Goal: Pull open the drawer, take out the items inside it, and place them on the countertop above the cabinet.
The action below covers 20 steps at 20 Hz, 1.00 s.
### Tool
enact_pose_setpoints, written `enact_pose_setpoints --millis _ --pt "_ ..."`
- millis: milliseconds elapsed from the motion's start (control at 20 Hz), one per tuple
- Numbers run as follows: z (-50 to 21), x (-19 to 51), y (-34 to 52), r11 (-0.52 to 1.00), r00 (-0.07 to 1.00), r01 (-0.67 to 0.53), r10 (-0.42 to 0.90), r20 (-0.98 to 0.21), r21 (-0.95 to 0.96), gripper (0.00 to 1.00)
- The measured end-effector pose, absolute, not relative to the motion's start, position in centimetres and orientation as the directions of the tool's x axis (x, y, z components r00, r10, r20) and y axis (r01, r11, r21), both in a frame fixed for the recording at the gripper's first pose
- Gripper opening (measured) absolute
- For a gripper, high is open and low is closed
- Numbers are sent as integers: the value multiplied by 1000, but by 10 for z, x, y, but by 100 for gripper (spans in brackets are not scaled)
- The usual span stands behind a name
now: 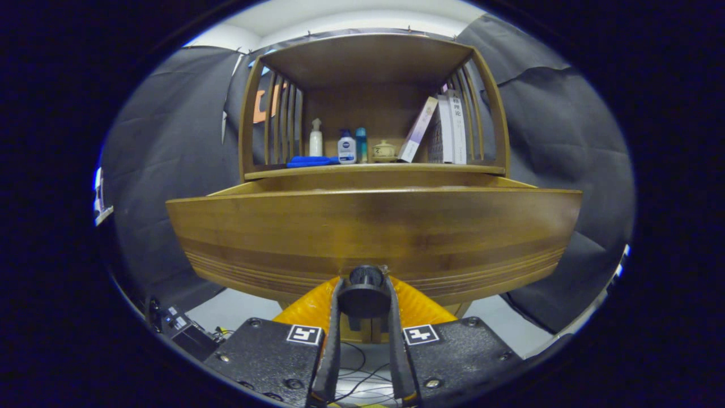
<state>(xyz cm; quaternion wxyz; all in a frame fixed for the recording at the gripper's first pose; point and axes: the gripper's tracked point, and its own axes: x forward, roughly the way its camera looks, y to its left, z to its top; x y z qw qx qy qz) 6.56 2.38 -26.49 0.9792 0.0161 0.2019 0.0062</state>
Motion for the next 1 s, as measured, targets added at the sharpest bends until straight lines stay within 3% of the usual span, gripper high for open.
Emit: enact_pose_setpoints --millis 700,900,1000 --pt "-268 56 17 1000 920 -15 11 -392 -6 39" --pt "-261 57 6 1000 933 25 -18 -360 13 50" --pt "-244 56 2 1000 946 7 -3 -325 13 76"
